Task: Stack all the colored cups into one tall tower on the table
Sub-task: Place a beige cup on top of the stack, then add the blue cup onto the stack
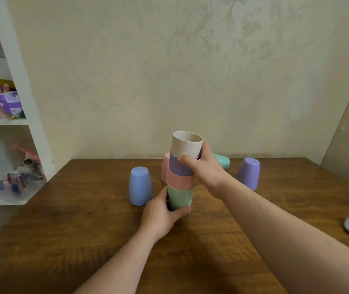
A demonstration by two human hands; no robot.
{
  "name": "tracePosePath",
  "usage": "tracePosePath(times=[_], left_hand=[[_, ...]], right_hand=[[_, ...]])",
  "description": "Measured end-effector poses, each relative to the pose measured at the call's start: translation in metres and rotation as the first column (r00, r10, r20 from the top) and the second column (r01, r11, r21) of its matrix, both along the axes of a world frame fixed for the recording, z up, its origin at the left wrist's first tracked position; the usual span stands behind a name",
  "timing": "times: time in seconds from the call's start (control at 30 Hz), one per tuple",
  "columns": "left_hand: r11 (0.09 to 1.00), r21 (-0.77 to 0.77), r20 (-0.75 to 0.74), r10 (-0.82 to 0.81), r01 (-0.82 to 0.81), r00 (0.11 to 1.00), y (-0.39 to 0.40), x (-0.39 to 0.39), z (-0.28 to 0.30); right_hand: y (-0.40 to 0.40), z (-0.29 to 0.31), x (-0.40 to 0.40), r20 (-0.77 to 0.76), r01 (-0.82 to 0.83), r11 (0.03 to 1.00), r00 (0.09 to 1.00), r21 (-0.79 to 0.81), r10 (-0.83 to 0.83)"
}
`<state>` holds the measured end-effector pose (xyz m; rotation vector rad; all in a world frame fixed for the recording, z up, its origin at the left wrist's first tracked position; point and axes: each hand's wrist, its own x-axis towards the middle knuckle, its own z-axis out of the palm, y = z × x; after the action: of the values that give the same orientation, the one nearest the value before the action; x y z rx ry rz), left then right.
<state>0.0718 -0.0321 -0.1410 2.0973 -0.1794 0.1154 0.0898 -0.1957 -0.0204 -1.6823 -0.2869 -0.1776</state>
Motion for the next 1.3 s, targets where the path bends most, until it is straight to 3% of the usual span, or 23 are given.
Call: tracePosePath(times=[0.17, 0.37, 0.63, 0.67, 0.73, 0.8, 0.83, 0.9, 0.97, 1.03, 1.2, 1.3], left_hand=[[1.0, 0.03, -0.008, -0.007, 0.007, 1.0, 0.001, -0.001, 0.0], [0.993, 0.118, -0.017, -0.024, 0.026, 1.0, 0.0, 0.001, 0.004], [0.981, 0.096, -0.187, -0.151, 0.171, 0.971, 0.029, -0.014, 0.013], [0.972, 0.167, -0.118, -0.147, 0.166, 0.982, 0.036, -0.016, 0.023], [0.921, 0.375, 0.197, -0.195, 0.11, 0.961, 0.052, -0.018, 0.05], [0.789, 0.615, 0.476, -0.354, -0.017, 0.805, 0.067, -0.014, 0.079], [0.647, 0.756, 0.484, -0.451, -0.098, 0.75, 0.072, -0.009, 0.093], [0.232, 0.952, 0.295, -0.527, -0.198, 0.797, 0.074, 0.006, 0.115], [-0.138, 0.972, 0.104, -0.479, -0.192, 0.872, 0.068, 0.02, 0.12], [-0.353, 0.923, -0.01, -0.425, -0.155, 0.905, 0.06, 0.026, 0.111], [-0.444, 0.869, 0.015, -0.418, -0.218, 0.908, 0.06, 0.027, 0.081], [-0.357, 0.887, 0.155, -0.367, -0.292, 0.917, 0.073, 0.014, 0.078]], right_hand=[[-0.001, -0.024, -0.004, 0.04, -0.006, 0.999, 0.999, -0.043, 0.008], [-0.013, -0.091, -0.009, -0.07, 0.01, 0.935, 0.997, -0.355, -0.038], [-0.016, -0.119, -0.003, -0.018, 0.092, 0.853, 0.993, -0.514, -0.119], [-0.016, -0.12, -0.002, -0.013, 0.101, 0.848, 0.992, -0.52, -0.126], [-0.016, -0.121, -0.001, -0.013, 0.11, 0.841, 0.99, -0.53, -0.137], [-0.016, -0.121, -0.002, -0.017, 0.113, 0.836, 0.989, -0.537, -0.145], [-0.016, -0.121, -0.002, -0.022, 0.113, 0.836, 0.989, -0.537, -0.148], [-0.016, -0.119, -0.005, -0.024, 0.117, 0.837, 0.988, -0.534, -0.153], [-0.016, -0.119, -0.007, -0.023, 0.122, 0.835, 0.987, -0.536, -0.159], [-0.016, -0.119, -0.009, -0.029, 0.124, 0.831, 0.986, -0.543, -0.166], [-0.013, -0.117, -0.012, -0.031, 0.132, 0.807, 0.983, -0.576, -0.183], [-0.014, -0.116, -0.012, -0.025, 0.137, 0.802, 0.982, -0.582, -0.186]])
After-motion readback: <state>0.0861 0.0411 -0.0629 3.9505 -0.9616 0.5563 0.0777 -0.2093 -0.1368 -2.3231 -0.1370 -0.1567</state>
